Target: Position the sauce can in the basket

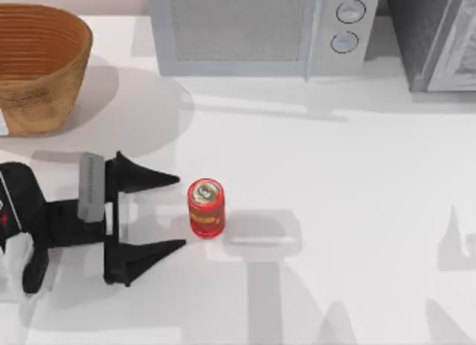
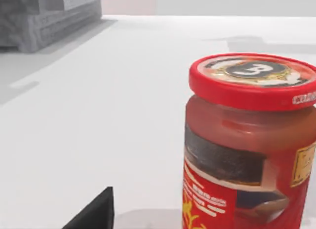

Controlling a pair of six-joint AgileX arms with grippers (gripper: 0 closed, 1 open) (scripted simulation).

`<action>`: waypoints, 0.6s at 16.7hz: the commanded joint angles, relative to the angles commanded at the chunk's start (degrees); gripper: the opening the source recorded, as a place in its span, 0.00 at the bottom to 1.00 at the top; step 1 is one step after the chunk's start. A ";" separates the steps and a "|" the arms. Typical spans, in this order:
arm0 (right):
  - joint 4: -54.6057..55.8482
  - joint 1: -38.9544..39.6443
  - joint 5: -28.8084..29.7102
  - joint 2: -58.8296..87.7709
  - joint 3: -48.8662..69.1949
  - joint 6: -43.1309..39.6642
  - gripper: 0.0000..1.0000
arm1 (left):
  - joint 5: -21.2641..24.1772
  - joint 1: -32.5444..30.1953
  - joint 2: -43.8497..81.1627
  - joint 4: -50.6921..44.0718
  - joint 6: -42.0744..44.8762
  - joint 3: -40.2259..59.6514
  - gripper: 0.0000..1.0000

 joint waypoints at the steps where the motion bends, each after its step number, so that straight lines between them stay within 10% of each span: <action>1: 0.00 0.00 0.00 0.00 0.00 0.00 1.00 | -1.11 -1.09 0.04 0.02 -0.50 0.51 1.00; 10: 0.00 0.00 0.00 0.00 0.00 0.00 1.00 | -11.62 -11.64 1.35 -0.61 -2.45 4.44 1.00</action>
